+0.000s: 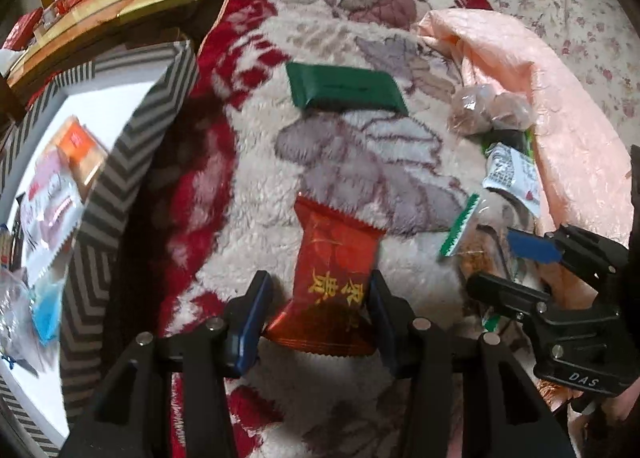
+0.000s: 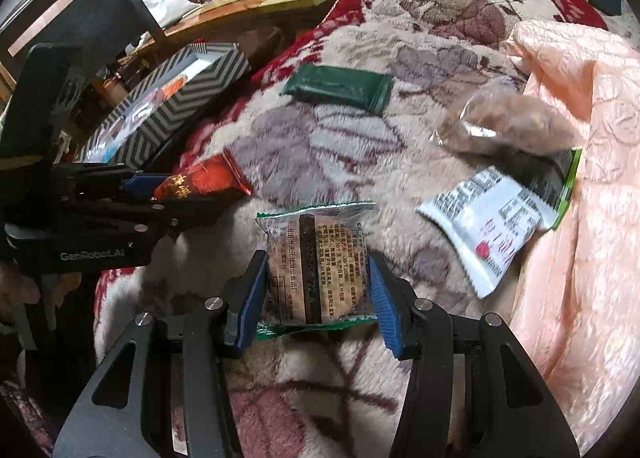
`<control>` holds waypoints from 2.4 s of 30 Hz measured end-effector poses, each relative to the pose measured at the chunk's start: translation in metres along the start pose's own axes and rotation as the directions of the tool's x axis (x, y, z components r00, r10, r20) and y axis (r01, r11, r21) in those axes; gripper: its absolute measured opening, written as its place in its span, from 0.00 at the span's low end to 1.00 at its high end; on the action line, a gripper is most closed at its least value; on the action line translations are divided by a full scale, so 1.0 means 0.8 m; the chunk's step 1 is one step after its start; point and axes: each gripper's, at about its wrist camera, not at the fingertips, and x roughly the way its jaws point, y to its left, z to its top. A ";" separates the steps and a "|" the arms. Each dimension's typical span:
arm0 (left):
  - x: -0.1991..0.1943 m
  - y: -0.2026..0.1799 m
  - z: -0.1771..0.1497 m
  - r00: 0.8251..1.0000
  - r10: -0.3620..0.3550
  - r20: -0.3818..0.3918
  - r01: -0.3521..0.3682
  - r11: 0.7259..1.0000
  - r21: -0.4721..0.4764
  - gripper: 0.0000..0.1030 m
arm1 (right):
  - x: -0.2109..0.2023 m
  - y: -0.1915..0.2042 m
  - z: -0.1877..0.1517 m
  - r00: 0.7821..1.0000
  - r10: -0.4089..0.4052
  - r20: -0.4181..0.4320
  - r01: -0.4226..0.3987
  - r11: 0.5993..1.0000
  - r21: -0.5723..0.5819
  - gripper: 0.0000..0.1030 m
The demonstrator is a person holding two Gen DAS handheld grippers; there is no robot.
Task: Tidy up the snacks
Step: 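Grasp the red candy pack with left tool while right tool grasps clear cookie pack, then carry red candy pack and cookie pack over the white tray with both tools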
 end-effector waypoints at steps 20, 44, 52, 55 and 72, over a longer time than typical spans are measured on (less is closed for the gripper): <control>-0.019 0.004 -0.016 0.997 0.051 0.067 -0.052 0.998 0.018 0.35 | -0.007 0.028 -0.001 1.000 0.006 0.012 -0.005 0.998 -0.069 0.47; -0.110 0.049 -0.042 0.958 0.161 0.237 -0.136 0.983 -0.119 0.35 | -0.027 0.091 0.033 0.997 0.040 0.064 -0.036 0.997 -0.064 0.47; -0.123 0.070 -0.047 0.949 0.186 0.255 -0.148 0.976 -0.162 0.35 | -0.027 0.121 0.046 0.996 0.071 0.063 -0.063 0.991 -0.116 0.47; -0.128 0.080 -0.049 0.945 0.198 0.260 -0.153 0.971 -0.183 0.35 | -0.026 0.134 0.053 0.995 0.080 0.063 -0.070 0.988 -0.139 0.47; -0.155 0.146 -0.061 0.920 0.275 0.281 -0.188 0.936 -0.299 0.35 | -0.001 0.209 0.090 0.989 0.145 0.023 -0.135 0.962 -0.238 0.47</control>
